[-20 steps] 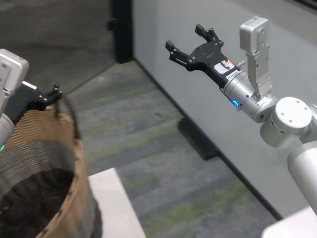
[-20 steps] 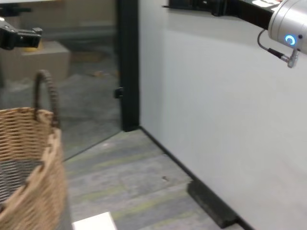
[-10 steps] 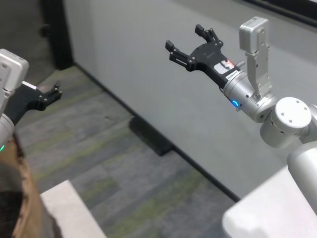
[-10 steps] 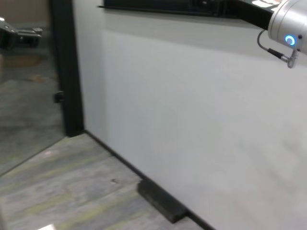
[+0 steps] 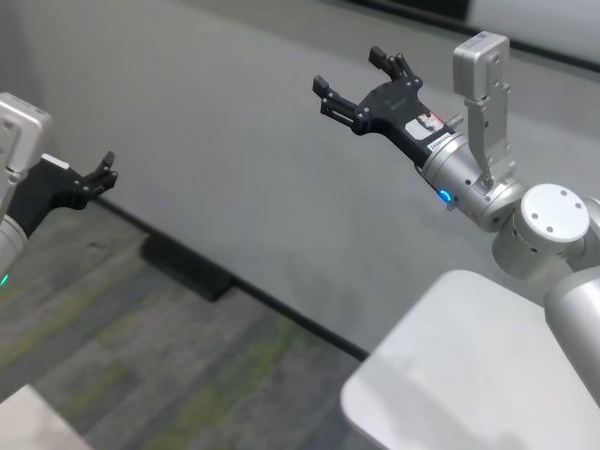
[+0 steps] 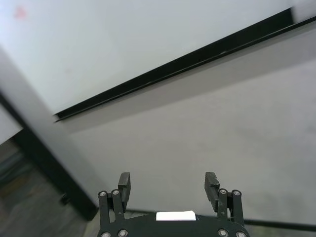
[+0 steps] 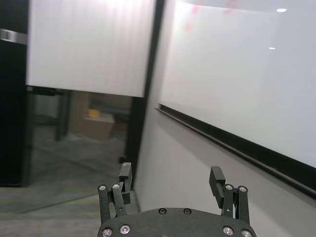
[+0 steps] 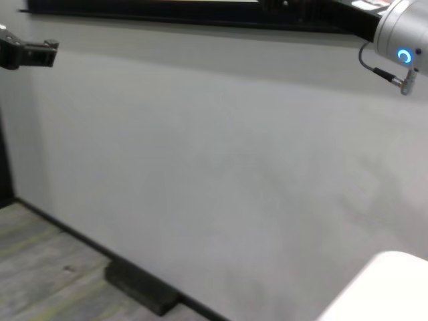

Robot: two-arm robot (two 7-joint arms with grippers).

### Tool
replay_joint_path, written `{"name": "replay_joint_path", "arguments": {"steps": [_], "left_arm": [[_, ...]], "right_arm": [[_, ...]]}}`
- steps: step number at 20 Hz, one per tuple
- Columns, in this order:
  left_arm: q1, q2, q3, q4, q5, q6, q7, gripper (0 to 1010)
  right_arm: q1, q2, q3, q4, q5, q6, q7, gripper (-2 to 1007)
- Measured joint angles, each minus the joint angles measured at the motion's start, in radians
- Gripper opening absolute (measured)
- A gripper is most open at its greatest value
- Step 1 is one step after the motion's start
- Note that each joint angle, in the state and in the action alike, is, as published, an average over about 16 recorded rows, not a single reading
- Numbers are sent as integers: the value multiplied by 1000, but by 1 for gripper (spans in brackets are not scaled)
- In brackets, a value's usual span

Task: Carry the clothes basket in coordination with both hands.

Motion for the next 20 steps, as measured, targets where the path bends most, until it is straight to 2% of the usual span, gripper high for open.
{"name": "replay_joint_path", "arguments": {"steps": [20], "left_arm": [[0,0,0,0,0,0,0,1000]], "right_arm": [[0,0,0,0,0,0,0,1000]]}}
